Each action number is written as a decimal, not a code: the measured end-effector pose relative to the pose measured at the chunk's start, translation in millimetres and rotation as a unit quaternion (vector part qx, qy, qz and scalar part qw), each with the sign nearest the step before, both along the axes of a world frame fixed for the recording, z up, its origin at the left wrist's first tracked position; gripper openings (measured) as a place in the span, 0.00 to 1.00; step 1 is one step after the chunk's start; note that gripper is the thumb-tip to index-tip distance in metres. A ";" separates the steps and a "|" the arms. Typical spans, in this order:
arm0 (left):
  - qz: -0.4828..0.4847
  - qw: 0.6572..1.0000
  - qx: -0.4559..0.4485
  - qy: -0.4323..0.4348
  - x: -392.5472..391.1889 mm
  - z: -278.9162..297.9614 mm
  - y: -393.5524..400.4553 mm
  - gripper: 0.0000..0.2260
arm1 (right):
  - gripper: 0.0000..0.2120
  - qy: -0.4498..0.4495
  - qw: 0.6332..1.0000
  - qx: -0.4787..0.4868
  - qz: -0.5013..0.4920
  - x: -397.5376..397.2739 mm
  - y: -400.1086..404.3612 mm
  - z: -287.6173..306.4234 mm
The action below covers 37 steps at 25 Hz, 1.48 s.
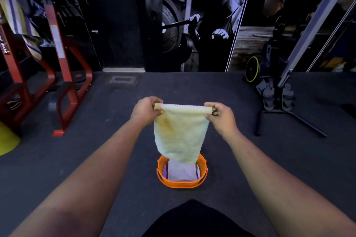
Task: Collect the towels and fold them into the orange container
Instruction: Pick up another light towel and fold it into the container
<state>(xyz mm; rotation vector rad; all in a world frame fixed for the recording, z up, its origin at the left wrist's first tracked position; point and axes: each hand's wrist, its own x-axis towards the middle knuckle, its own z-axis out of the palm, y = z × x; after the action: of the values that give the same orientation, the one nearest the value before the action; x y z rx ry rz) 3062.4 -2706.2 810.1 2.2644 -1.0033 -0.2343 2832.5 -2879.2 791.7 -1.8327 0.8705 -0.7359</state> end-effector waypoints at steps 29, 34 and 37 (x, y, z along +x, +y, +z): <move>0.024 0.914 -0.143 0.378 -4.3 -93.4 35.9 0.29 | 0.19 0.028 0.988 0.149 0.027 12.8 38.5 -55.5; -0.086 0.977 0.148 0.127 -3.9 -132.0 9.6 0.31 | 0.37 0.310 0.938 -0.008 0.154 19.8 10.0 -98.4; -0.091 0.960 0.265 0.005 -11.5 -161.2 -22.7 0.16 | 0.25 0.404 0.896 -0.107 0.153 32.8 -13.8 -130.0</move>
<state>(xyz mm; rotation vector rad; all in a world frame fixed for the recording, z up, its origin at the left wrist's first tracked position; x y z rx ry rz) 3050.9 -2728.9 648.9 2.6333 -1.2596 -0.6614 2865.3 -2893.0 661.7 -2.4481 0.9890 0.1835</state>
